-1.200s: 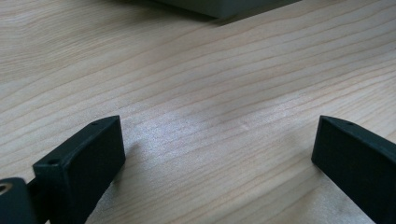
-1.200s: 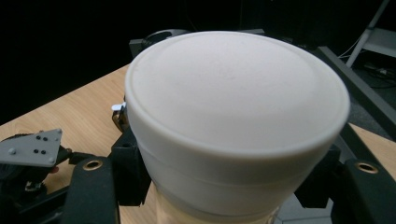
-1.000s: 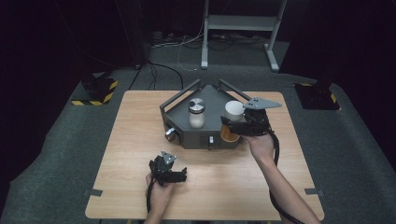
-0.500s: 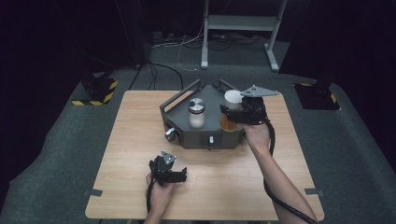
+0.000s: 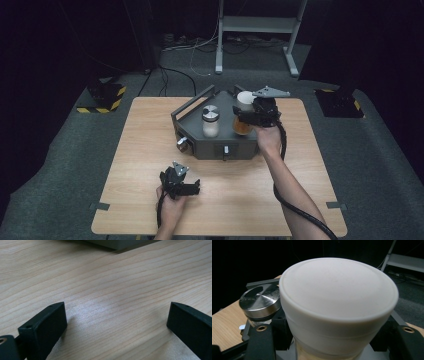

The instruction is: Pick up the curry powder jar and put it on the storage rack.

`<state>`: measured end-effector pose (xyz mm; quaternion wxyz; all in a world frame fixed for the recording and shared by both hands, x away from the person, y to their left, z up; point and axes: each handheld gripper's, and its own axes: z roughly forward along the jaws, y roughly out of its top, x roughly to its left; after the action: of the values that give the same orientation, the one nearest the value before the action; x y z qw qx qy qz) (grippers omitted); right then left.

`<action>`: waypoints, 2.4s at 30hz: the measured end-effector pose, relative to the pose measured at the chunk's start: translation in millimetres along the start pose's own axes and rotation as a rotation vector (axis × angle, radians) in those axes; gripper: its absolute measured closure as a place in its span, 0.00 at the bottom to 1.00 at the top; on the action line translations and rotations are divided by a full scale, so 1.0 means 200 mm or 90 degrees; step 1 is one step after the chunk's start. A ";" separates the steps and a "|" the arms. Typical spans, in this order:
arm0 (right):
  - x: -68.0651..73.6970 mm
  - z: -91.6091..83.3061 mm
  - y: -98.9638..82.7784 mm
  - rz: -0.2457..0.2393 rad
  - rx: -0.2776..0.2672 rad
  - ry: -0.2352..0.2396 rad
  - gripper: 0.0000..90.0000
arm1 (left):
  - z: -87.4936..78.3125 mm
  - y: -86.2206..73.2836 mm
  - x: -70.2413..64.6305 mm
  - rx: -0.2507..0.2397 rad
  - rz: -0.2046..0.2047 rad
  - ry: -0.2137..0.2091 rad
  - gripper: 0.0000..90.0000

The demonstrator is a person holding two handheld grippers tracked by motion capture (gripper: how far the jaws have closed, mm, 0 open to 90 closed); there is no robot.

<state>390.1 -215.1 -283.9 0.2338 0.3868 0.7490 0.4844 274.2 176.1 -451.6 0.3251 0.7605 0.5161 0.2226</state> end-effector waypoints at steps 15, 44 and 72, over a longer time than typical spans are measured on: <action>0.01 0.08 -0.04 -0.008 0.011 -0.009 0.39 | 0.00 0.00 0.00 0.000 0.000 0.000 0.03; 0.03 0.07 -0.10 -0.037 0.013 -0.002 0.39 | 0.00 0.00 0.00 0.000 0.001 0.001 0.03; -0.01 0.06 -0.10 -0.011 0.023 0.015 0.35 | 0.00 0.00 0.00 0.000 0.001 0.000 0.03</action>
<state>393.2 -214.1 -307.7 0.2222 0.3785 0.7638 0.4733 274.2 175.9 -451.7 0.3249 0.7606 0.5158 0.2231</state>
